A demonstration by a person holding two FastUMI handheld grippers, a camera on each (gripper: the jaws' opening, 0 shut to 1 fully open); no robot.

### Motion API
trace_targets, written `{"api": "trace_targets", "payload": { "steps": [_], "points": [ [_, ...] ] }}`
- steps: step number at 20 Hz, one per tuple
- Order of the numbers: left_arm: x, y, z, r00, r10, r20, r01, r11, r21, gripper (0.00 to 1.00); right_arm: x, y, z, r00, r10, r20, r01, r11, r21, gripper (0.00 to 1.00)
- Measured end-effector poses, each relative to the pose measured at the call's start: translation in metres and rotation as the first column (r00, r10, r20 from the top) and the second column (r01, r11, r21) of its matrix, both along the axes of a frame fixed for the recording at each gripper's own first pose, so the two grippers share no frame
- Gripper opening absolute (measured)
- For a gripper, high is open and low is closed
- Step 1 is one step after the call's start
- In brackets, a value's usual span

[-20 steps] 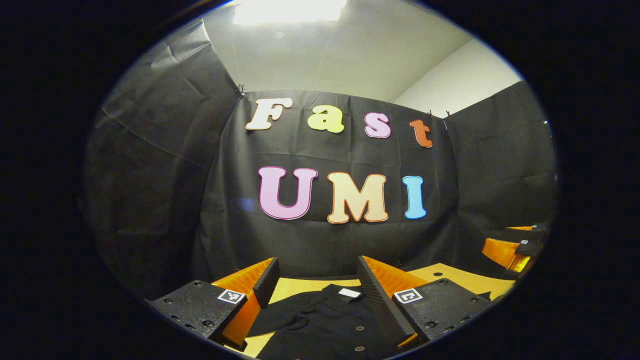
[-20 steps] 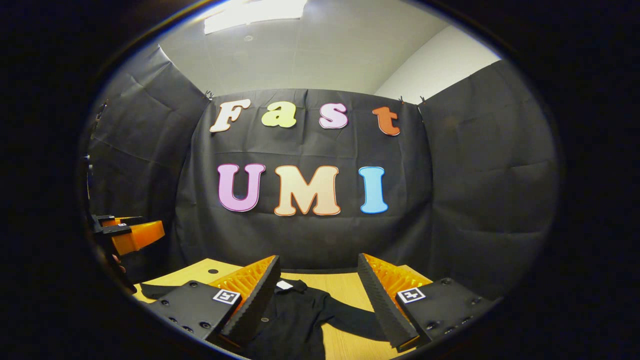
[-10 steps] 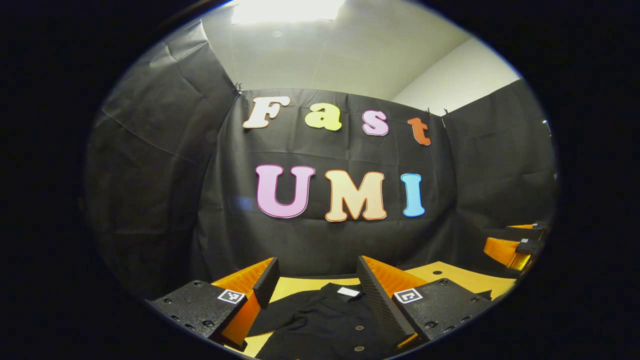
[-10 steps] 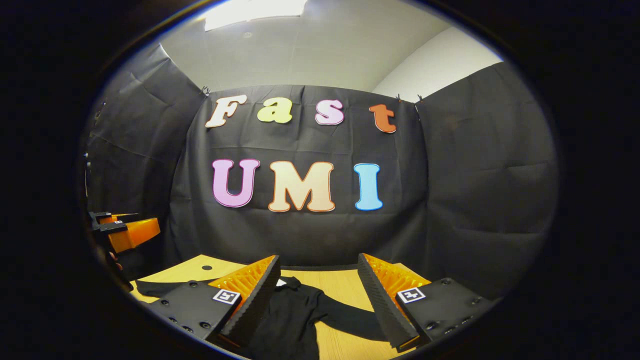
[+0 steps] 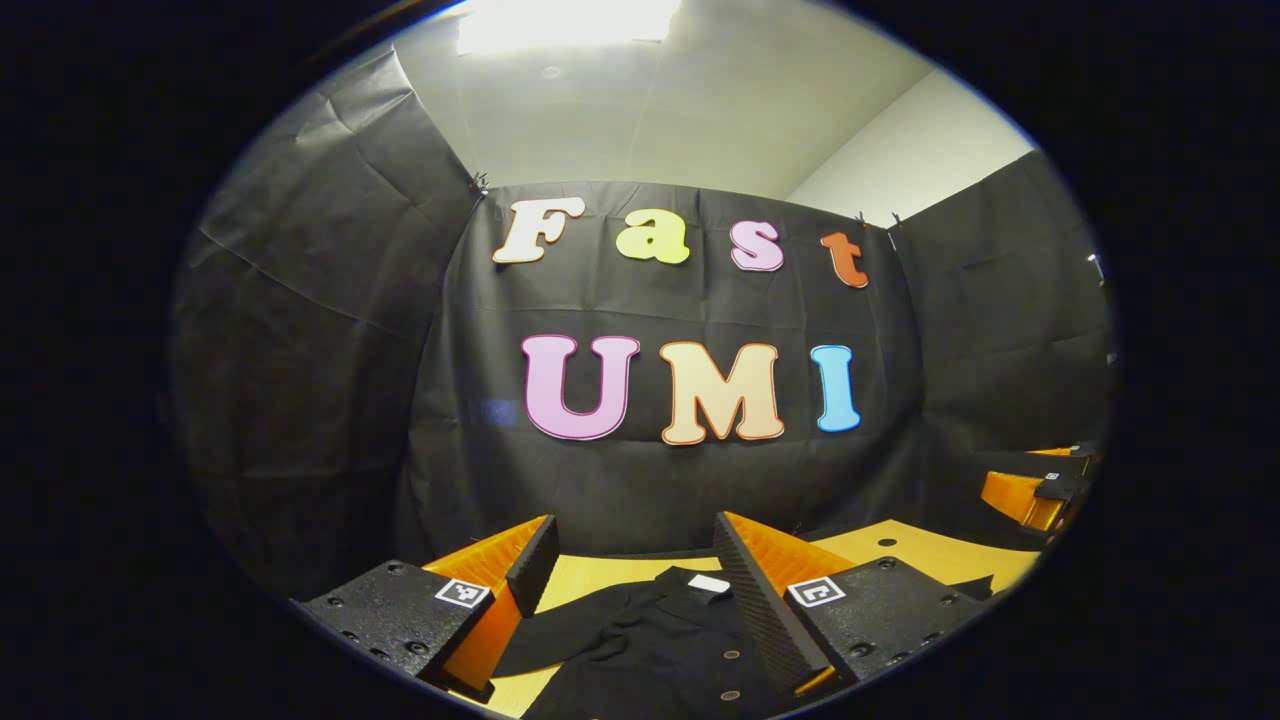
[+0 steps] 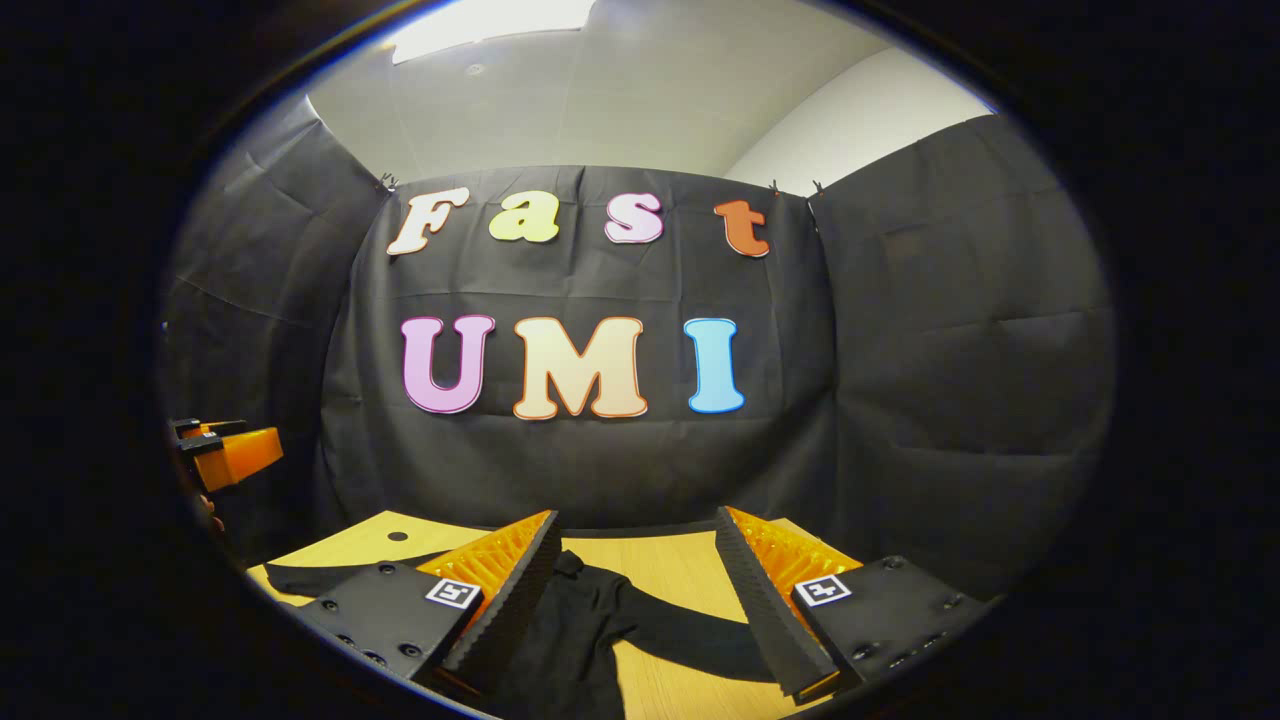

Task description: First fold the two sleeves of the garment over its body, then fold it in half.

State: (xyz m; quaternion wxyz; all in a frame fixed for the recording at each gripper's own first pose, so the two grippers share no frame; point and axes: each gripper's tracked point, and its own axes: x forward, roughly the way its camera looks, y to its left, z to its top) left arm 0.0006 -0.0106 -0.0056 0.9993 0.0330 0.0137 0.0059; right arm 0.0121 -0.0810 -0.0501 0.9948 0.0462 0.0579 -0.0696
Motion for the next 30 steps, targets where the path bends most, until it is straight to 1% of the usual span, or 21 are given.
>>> {"api": "trace_targets", "payload": {
  "steps": [4,7,10,17,22,27,30],
  "points": [
    [-0.005,0.007,-0.002,1.0,0.03,-0.01,-0.03,1.0,0.002,0.91,0.005,-0.028,-0.015,0.999,-0.046,-0.016,0.045,0.998,-0.038,0.98],
    [-0.007,0.013,-0.005,0.998,0.06,-0.013,-0.06,0.998,0.006,0.91,0.009,-0.056,-0.033,0.994,-0.097,-0.047,0.096,0.995,-0.018,0.99],
    [-0.01,0.021,-0.004,0.996,0.094,-0.008,-0.094,0.996,0.008,0.91,0.01,-0.089,-0.053,0.985,-0.157,-0.076,0.156,0.988,-0.02,0.98],
    [-0.014,0.037,-0.011,0.987,0.161,-0.02,-0.16,0.987,0.02,0.91,0.014,-0.148,-0.096,0.958,-0.246,-0.149,0.241,0.969,-0.05,0.98],
    [-0.016,0.044,-0.015,0.98,0.199,-0.031,-0.198,0.98,0.026,0.91,0.015,-0.174,-0.145,0.932,-0.266,-0.245,0.262,0.964,-0.047,0.98],
    [-0.021,0.049,-0.017,0.972,0.234,-0.036,-0.233,0.972,0.024,0.92,0.007,-0.193,-0.191,0.9,-0.268,-0.345,0.27,0.962,-0.042,0.98],
    [-0.02,0.052,-0.017,0.97,0.241,-0.034,-0.24,0.97,0.034,0.91,0.004,-0.2,-0.218,0.874,-0.269,-0.405,0.285,0.958,-0.021,0.98]
  ]
}}
